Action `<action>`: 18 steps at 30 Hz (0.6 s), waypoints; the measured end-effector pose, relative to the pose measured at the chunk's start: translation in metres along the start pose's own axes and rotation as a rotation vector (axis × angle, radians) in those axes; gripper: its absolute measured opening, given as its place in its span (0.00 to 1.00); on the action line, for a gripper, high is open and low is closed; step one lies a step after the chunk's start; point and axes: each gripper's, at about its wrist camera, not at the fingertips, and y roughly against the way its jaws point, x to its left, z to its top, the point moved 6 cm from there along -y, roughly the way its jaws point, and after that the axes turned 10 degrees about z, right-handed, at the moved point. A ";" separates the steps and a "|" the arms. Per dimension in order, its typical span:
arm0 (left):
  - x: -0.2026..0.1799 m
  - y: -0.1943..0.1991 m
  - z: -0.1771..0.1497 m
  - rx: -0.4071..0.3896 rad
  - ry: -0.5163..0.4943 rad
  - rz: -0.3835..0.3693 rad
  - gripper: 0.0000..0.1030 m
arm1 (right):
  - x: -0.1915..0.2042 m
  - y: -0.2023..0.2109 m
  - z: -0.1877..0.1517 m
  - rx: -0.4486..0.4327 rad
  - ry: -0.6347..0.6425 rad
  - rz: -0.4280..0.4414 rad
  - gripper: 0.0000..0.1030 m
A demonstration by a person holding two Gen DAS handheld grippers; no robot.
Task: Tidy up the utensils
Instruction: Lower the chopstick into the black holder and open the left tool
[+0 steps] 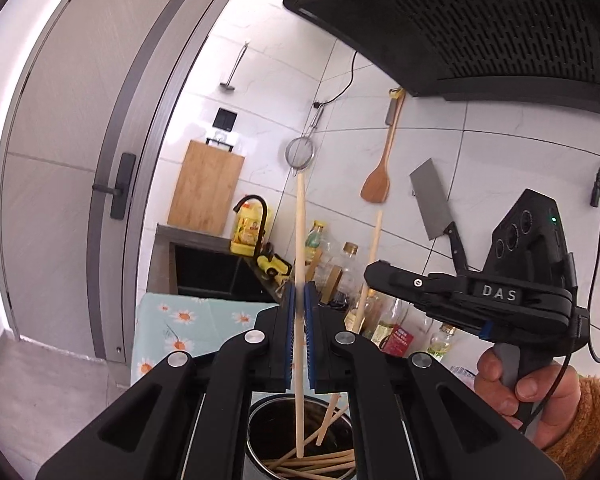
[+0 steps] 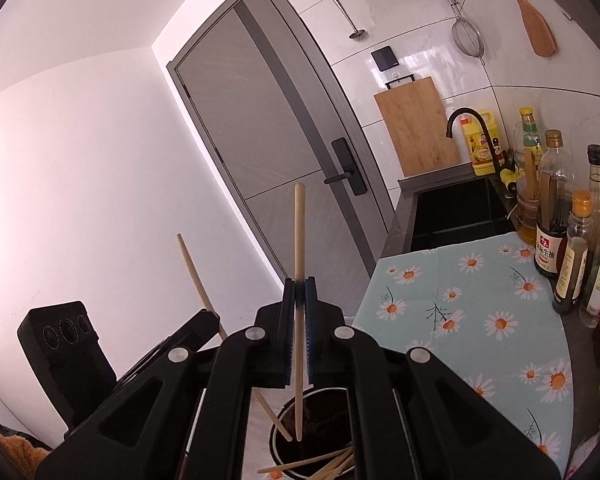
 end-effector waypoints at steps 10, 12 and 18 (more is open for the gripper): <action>0.009 -0.016 -0.026 0.073 0.011 0.019 0.05 | -0.029 -0.016 -0.029 0.061 -0.038 -0.022 0.09; 0.011 -0.014 -0.026 0.075 0.014 0.029 0.05 | -0.029 -0.015 -0.029 0.062 -0.044 -0.022 0.14; 0.011 -0.004 -0.022 0.067 0.018 0.038 0.05 | -0.018 -0.007 -0.024 0.051 -0.036 -0.017 0.23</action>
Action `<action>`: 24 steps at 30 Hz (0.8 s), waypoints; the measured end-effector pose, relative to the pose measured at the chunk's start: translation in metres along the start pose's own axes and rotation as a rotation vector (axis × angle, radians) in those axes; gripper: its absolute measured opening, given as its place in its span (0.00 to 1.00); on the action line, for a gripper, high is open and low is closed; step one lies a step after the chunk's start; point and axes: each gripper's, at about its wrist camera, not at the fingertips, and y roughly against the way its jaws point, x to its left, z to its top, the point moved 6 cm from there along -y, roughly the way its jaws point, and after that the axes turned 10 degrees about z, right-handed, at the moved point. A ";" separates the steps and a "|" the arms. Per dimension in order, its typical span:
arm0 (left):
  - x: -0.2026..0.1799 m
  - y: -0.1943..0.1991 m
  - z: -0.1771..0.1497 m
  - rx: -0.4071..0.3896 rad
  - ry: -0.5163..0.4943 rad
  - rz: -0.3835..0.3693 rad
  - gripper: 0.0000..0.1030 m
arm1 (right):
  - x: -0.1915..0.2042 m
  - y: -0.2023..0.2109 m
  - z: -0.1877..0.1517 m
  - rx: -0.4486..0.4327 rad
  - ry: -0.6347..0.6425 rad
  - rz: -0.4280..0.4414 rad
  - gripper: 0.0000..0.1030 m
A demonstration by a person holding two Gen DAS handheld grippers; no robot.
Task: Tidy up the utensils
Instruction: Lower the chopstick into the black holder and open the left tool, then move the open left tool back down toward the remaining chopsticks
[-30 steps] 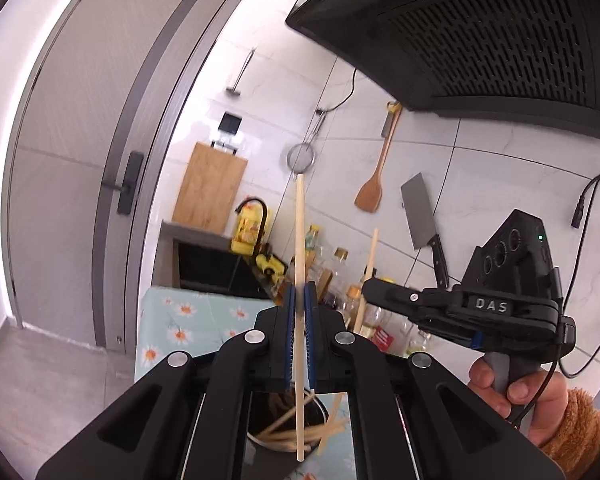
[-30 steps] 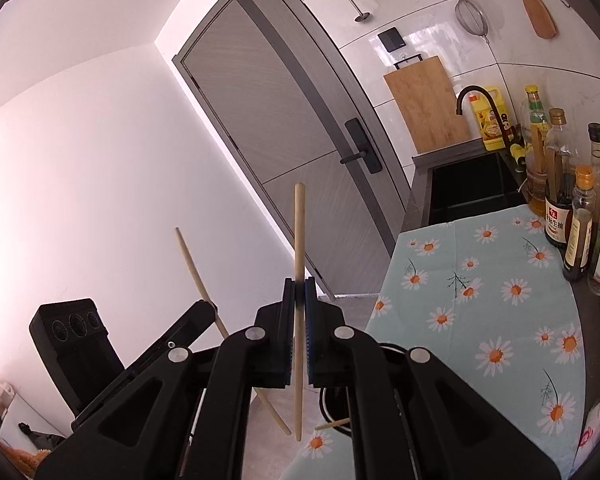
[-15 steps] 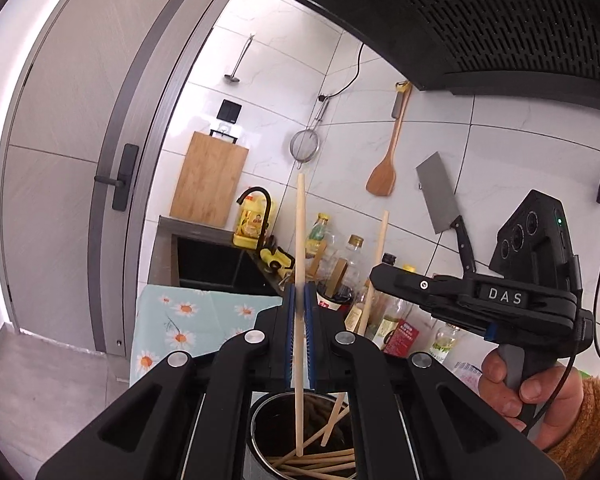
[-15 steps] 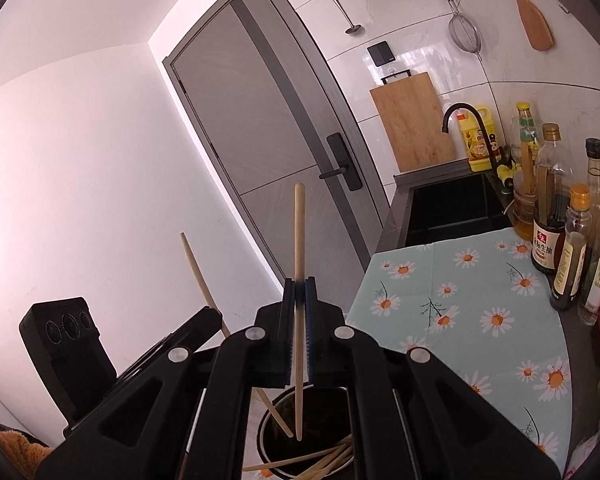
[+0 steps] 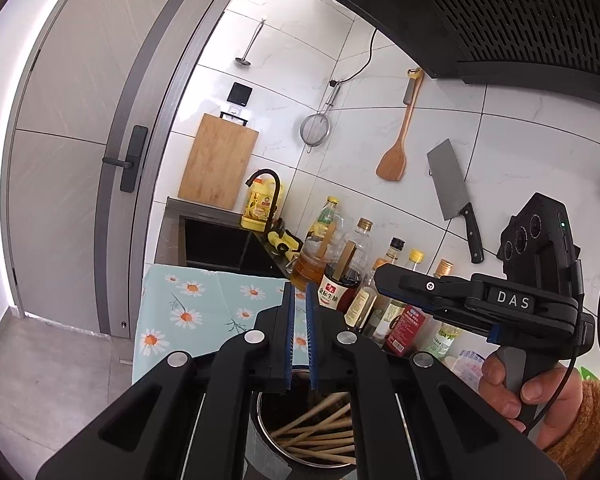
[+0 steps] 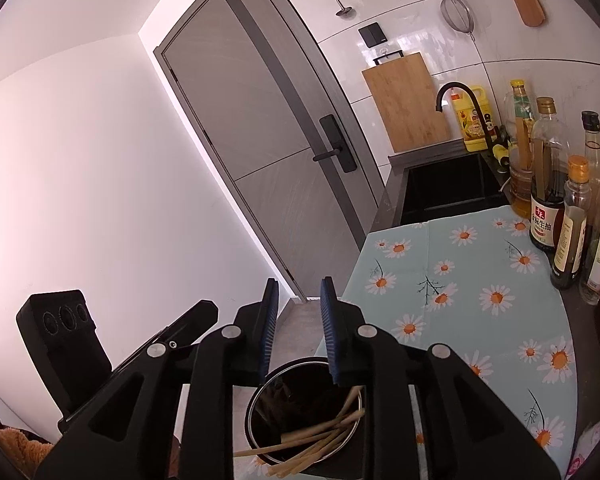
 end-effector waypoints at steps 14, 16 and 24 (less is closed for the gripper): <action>-0.018 0.041 0.007 0.025 -0.012 0.015 0.31 | 0.036 0.046 -0.006 -0.002 0.019 -0.019 0.36; -0.023 0.052 0.011 0.015 -0.028 0.017 0.31 | 0.043 0.056 -0.008 0.002 0.019 -0.031 0.39; -0.029 0.090 0.007 0.048 -0.036 0.047 0.60 | 0.048 0.095 -0.029 0.028 -0.041 -0.084 0.60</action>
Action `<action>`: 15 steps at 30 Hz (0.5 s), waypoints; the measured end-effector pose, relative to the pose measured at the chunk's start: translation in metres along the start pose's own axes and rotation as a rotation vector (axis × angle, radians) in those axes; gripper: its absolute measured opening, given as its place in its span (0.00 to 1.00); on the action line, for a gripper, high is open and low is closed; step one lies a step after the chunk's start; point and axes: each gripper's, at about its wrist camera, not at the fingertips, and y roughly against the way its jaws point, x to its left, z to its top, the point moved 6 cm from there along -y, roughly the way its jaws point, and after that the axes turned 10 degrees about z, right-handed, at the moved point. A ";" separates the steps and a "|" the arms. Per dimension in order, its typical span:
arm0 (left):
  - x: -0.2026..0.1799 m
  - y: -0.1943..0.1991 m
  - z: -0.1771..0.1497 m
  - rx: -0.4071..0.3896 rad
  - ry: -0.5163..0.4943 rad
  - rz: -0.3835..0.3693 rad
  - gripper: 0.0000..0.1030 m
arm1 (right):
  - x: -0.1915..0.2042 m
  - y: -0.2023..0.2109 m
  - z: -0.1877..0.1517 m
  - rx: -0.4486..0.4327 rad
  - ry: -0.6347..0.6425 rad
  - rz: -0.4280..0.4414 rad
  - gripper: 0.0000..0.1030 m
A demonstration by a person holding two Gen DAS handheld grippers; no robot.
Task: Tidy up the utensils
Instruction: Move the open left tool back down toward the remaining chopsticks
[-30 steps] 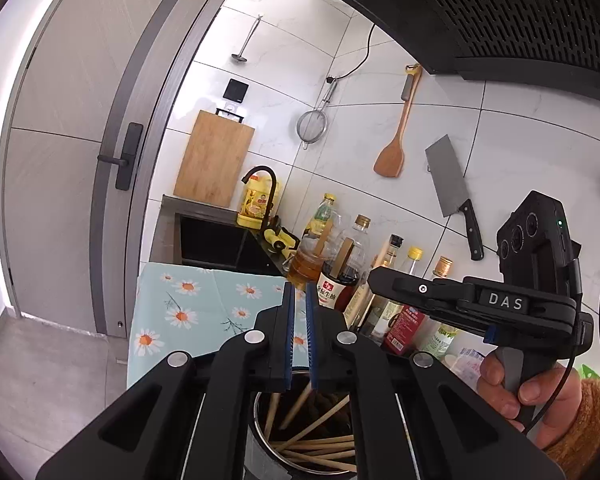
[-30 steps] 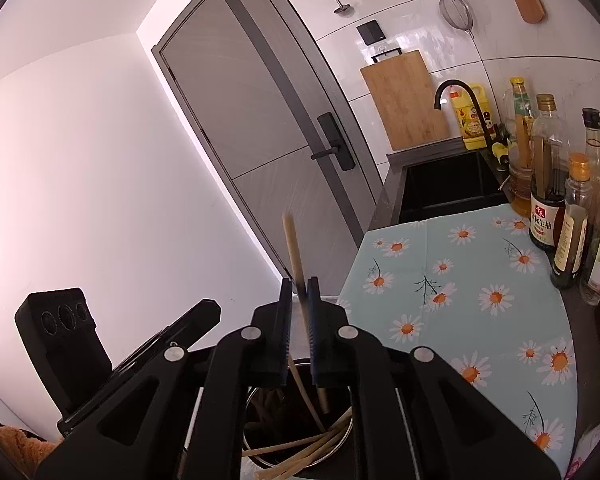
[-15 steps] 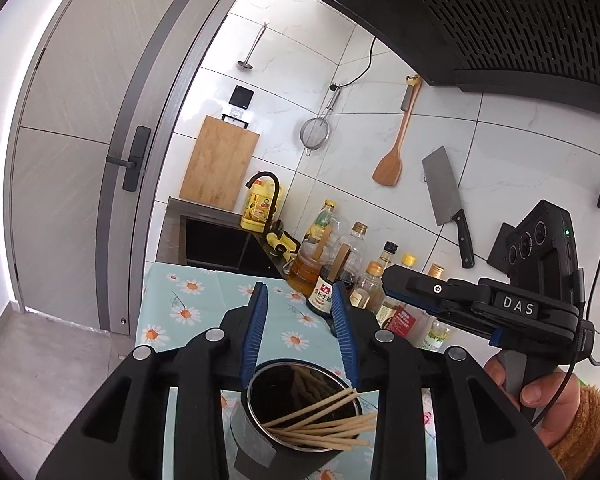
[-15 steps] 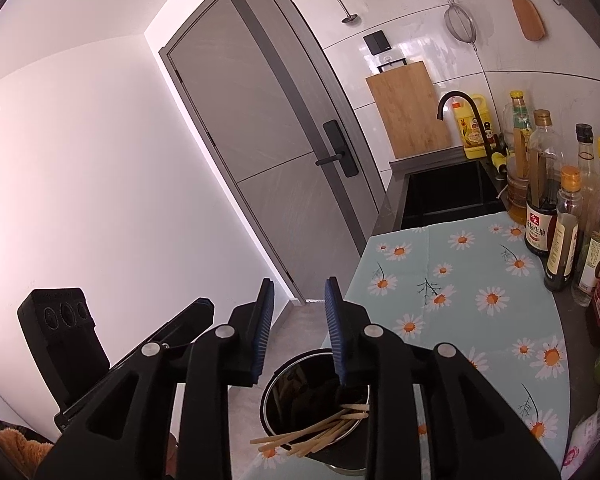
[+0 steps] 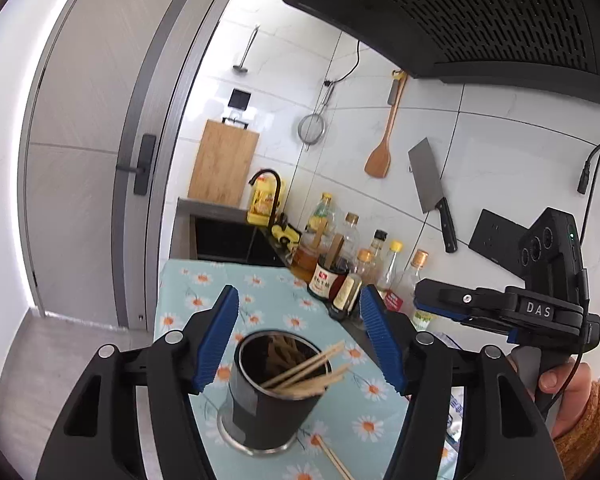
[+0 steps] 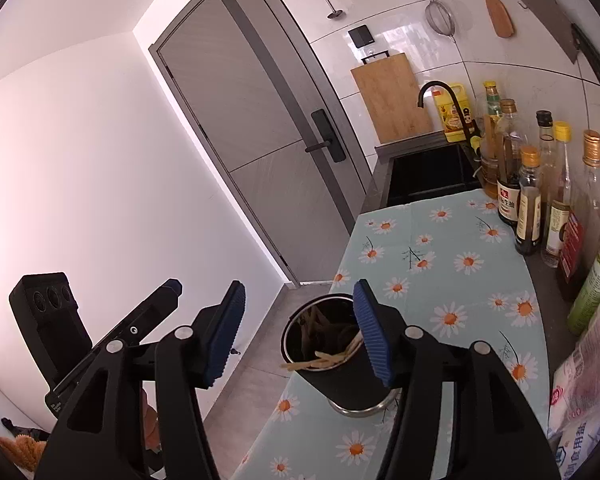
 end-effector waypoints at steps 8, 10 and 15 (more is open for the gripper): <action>0.009 0.012 -0.042 0.098 0.020 0.031 0.86 | -0.044 0.010 -0.057 0.159 -0.125 -0.105 0.83; 0.013 0.013 -0.055 0.134 0.027 0.035 0.87 | -0.058 0.005 -0.078 0.227 -0.168 -0.122 0.84; 0.028 0.005 -0.096 0.243 0.095 0.078 0.89 | -0.084 -0.008 -0.122 0.362 -0.227 -0.201 0.84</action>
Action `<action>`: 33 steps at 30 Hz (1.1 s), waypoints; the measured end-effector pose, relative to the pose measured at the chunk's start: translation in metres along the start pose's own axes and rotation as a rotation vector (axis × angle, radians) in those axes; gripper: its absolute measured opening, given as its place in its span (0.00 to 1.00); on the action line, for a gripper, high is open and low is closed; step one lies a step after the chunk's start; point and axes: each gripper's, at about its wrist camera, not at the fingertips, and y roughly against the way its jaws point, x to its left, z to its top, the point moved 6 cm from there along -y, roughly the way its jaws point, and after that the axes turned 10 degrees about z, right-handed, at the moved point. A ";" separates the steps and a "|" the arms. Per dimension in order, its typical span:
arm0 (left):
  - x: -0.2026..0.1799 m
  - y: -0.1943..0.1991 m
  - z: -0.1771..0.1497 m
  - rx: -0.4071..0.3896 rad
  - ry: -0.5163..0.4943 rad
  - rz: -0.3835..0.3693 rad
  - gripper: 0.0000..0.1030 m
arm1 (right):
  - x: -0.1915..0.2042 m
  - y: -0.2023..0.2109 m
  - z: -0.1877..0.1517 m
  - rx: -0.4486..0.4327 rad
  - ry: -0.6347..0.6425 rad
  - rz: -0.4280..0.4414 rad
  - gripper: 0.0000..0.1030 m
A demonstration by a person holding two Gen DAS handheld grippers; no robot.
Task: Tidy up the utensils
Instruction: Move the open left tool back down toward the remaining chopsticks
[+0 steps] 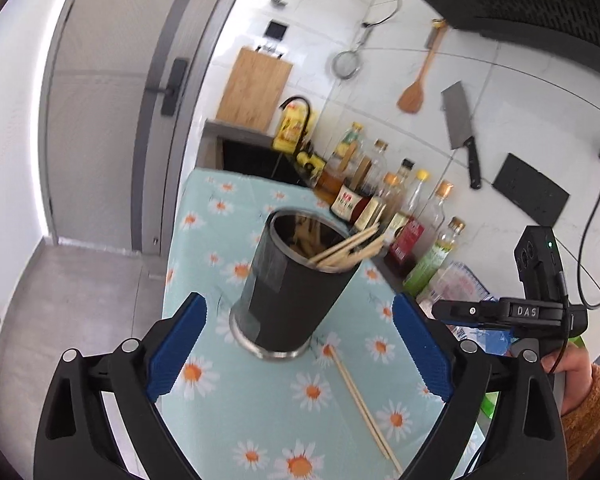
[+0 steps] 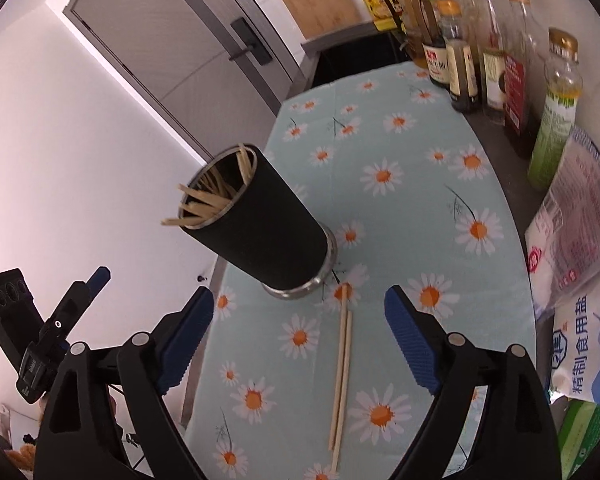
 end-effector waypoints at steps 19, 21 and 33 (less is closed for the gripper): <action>-0.012 -0.041 -0.098 0.350 0.043 -0.070 0.88 | -0.038 -0.085 -0.051 0.440 -0.147 -0.178 0.35; -0.008 -0.044 -0.102 0.381 0.060 -0.065 0.88 | -0.036 -0.093 -0.054 0.468 -0.136 -0.190 0.30; 0.006 -0.051 -0.118 0.456 0.090 -0.047 0.87 | -0.023 -0.116 -0.060 0.537 -0.068 -0.242 0.12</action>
